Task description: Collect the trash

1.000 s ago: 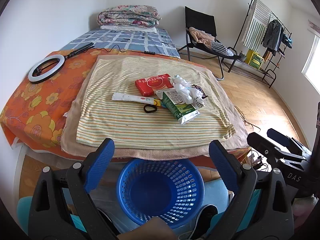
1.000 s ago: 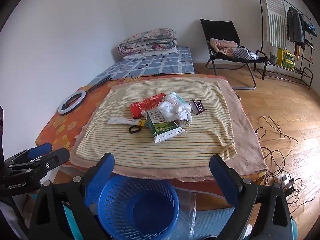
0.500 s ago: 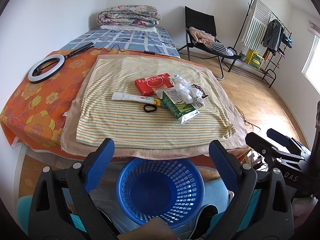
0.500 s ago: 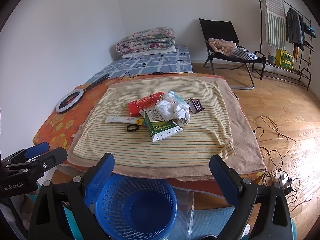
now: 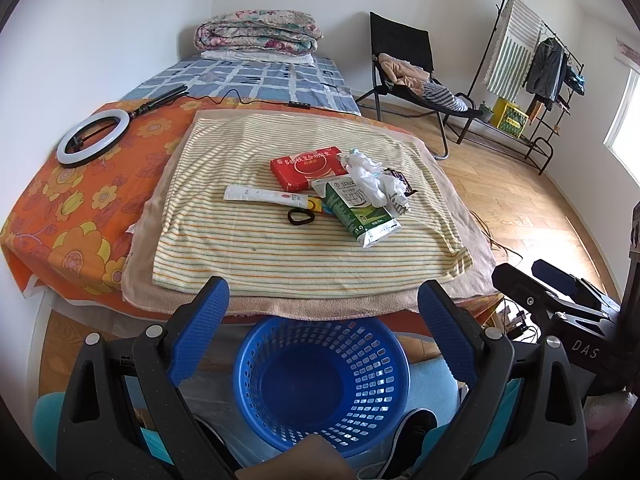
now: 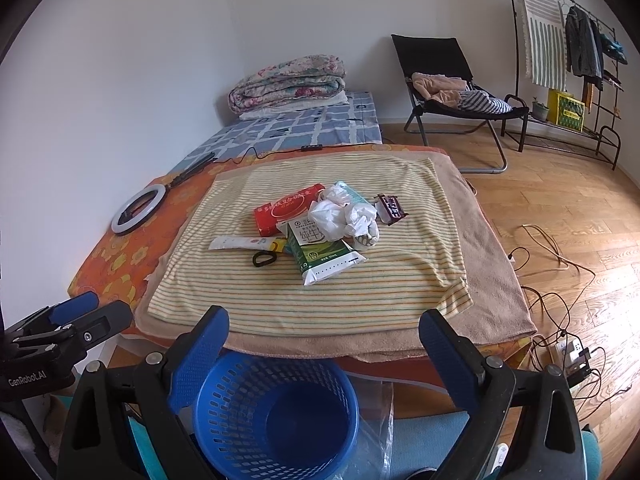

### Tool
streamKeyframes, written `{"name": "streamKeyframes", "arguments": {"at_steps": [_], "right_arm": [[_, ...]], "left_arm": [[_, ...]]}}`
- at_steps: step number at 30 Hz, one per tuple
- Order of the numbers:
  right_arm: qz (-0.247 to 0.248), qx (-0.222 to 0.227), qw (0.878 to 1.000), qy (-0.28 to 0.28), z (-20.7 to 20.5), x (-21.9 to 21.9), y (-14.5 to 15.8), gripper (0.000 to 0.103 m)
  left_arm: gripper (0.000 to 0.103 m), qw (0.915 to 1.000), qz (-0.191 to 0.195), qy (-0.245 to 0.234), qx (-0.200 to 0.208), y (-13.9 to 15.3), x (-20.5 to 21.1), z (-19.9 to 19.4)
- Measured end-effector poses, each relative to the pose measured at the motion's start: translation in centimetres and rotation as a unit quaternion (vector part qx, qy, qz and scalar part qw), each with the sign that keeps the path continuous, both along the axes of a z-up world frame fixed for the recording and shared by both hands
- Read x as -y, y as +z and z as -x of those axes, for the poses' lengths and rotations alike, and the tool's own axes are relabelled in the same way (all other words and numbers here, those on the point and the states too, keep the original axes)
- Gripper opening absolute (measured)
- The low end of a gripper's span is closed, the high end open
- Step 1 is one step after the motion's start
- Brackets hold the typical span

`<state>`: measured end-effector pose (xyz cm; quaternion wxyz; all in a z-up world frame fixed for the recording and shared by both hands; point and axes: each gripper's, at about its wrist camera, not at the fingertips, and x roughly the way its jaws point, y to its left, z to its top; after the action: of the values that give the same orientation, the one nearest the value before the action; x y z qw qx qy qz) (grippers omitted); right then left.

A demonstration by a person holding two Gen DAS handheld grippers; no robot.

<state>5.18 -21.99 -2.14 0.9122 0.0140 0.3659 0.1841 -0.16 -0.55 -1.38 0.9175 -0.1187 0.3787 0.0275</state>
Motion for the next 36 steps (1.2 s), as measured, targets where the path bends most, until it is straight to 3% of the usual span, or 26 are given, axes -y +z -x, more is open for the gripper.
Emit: {"name": "streamKeyframes", "arguments": {"at_steps": [36], "right_arm": [[0.011,-0.022,1.000,-0.005,-0.8,-0.3,-0.9,0.101]], "left_arm": [[0.097,1.0000,0.001,0.000,-0.002,-0.6,0.3,0.1]]}}
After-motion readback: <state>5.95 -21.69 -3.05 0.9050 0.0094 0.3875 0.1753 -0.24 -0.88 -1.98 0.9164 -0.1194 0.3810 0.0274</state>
